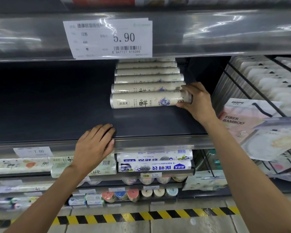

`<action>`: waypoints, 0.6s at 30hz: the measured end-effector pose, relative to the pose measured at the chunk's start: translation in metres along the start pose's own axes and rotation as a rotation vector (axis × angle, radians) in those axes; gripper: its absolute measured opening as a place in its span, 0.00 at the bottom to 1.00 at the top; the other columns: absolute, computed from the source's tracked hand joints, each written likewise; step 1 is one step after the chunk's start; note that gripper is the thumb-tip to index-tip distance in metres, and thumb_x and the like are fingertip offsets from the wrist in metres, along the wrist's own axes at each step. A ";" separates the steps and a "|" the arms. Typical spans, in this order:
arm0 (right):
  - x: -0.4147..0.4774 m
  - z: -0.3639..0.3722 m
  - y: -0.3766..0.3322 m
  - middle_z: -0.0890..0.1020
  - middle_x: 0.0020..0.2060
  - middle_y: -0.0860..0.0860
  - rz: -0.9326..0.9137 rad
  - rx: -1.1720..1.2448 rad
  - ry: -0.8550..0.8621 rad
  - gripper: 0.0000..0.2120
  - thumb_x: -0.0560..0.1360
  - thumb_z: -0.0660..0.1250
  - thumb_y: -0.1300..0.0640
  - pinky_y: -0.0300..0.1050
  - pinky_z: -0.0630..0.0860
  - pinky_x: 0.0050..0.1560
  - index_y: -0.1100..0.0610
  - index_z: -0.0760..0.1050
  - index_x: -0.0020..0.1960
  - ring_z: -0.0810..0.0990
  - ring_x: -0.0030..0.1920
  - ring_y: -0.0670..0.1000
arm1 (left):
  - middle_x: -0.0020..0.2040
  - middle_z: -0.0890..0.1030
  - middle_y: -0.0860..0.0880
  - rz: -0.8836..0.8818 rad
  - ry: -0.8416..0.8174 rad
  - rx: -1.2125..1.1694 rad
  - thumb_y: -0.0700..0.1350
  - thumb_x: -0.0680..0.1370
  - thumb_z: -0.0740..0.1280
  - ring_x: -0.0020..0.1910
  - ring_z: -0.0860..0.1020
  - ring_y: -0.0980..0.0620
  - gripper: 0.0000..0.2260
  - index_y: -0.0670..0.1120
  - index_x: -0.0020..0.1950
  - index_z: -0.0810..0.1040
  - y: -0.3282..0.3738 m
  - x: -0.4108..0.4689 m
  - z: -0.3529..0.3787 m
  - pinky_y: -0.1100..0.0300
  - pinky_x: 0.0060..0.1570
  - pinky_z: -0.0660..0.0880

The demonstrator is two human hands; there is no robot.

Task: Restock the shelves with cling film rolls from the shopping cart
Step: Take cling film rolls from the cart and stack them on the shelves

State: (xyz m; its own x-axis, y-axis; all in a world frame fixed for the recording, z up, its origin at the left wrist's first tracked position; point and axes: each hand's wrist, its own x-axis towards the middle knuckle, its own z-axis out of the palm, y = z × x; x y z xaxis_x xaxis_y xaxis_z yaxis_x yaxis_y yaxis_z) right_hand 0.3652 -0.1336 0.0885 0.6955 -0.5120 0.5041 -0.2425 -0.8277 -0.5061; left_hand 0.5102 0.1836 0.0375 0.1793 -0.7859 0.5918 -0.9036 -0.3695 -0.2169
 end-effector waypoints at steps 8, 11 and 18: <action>-0.002 0.002 0.003 0.76 0.53 0.60 -0.009 0.002 -0.043 0.25 0.63 0.77 0.65 0.35 0.66 0.57 0.65 0.77 0.59 0.76 0.54 0.58 | 0.54 0.80 0.43 -0.009 -0.029 0.018 0.47 0.80 0.56 0.52 0.75 0.45 0.15 0.40 0.55 0.77 0.000 0.000 0.001 0.55 0.45 0.68; -0.002 0.001 0.003 0.76 0.54 0.60 0.003 -0.009 -0.068 0.25 0.64 0.77 0.64 0.39 0.68 0.58 0.65 0.76 0.60 0.76 0.55 0.58 | 0.54 0.80 0.43 -0.005 -0.043 0.020 0.47 0.80 0.56 0.51 0.75 0.45 0.15 0.40 0.55 0.77 0.001 0.001 -0.002 0.55 0.45 0.68; -0.035 -0.026 -0.026 0.76 0.57 0.60 0.030 -0.110 0.090 0.16 0.75 0.67 0.59 0.49 0.73 0.57 0.65 0.74 0.60 0.75 0.57 0.59 | 0.55 0.80 0.39 -0.066 -0.237 -0.028 0.47 0.79 0.55 0.52 0.79 0.41 0.18 0.36 0.56 0.78 0.009 0.007 -0.022 0.49 0.47 0.76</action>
State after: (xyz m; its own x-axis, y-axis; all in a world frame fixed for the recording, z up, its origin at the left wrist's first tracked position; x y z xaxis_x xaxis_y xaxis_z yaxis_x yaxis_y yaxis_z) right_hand 0.3294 -0.0997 0.1025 0.6246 -0.5516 0.5529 -0.3389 -0.8292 -0.4444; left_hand 0.4946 0.1853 0.0571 0.3220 -0.8561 0.4043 -0.8967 -0.4128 -0.1598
